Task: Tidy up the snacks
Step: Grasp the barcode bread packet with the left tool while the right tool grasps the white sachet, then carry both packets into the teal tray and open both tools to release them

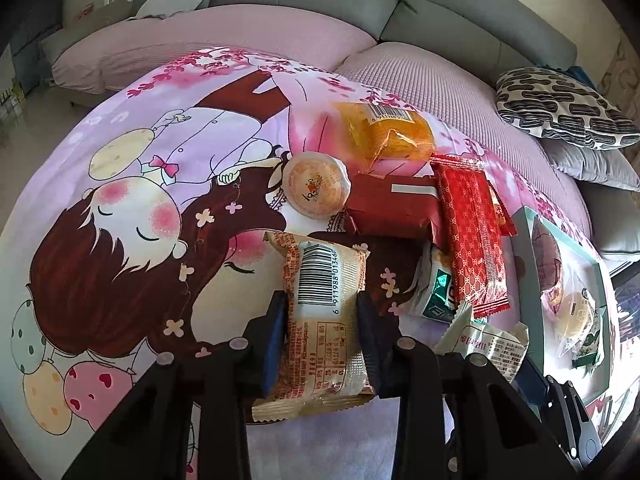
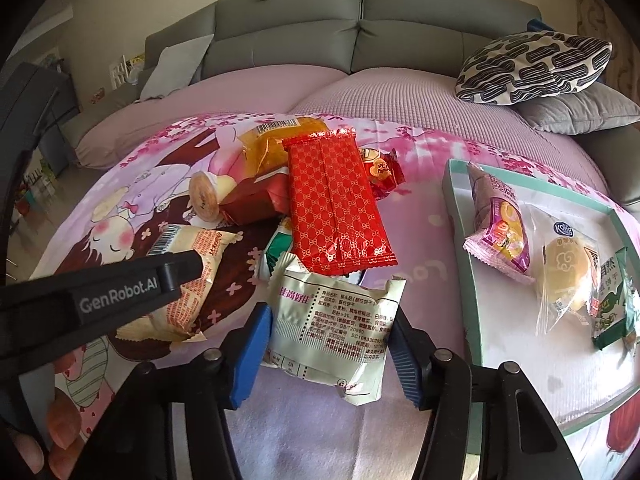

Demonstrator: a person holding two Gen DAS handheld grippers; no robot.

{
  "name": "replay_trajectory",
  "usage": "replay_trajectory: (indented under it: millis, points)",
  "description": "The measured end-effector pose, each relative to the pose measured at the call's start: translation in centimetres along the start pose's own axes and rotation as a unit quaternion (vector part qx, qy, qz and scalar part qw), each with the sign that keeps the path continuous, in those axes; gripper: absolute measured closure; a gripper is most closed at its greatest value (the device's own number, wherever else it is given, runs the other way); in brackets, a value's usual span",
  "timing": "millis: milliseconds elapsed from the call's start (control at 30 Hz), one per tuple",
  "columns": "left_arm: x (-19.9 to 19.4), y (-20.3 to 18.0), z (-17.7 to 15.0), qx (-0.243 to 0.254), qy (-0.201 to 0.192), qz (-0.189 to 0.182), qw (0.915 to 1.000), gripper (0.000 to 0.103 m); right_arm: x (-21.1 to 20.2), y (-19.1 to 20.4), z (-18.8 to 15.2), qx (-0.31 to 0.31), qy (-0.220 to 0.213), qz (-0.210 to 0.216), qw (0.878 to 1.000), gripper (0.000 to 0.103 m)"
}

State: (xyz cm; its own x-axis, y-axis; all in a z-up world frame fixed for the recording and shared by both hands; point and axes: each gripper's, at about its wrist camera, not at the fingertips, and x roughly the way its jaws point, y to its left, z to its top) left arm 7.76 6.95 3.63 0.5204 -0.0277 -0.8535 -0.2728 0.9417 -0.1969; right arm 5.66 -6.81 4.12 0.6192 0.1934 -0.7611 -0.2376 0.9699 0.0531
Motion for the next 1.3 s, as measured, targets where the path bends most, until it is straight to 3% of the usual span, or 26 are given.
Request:
replay_trajectory:
  millis: [333, 600, 1300]
  points:
    - [-2.2, 0.1, 0.4, -0.004, -0.029, -0.008, 0.9996, 0.068, -2.1, 0.7, 0.8, -0.014, -0.041, 0.011, 0.999, 0.043]
    - [-3.4, -0.3, 0.6, -0.002, -0.043, -0.012, 0.9990, 0.068, -2.4, -0.1, 0.9, -0.002, -0.042, 0.012, 0.999, 0.043]
    - [-4.8, -6.2, -0.5, 0.068, -0.056, -0.044, 0.9952, 0.068, -4.8, -7.5, 0.9, 0.072, -0.064, -0.037, 0.995, 0.043]
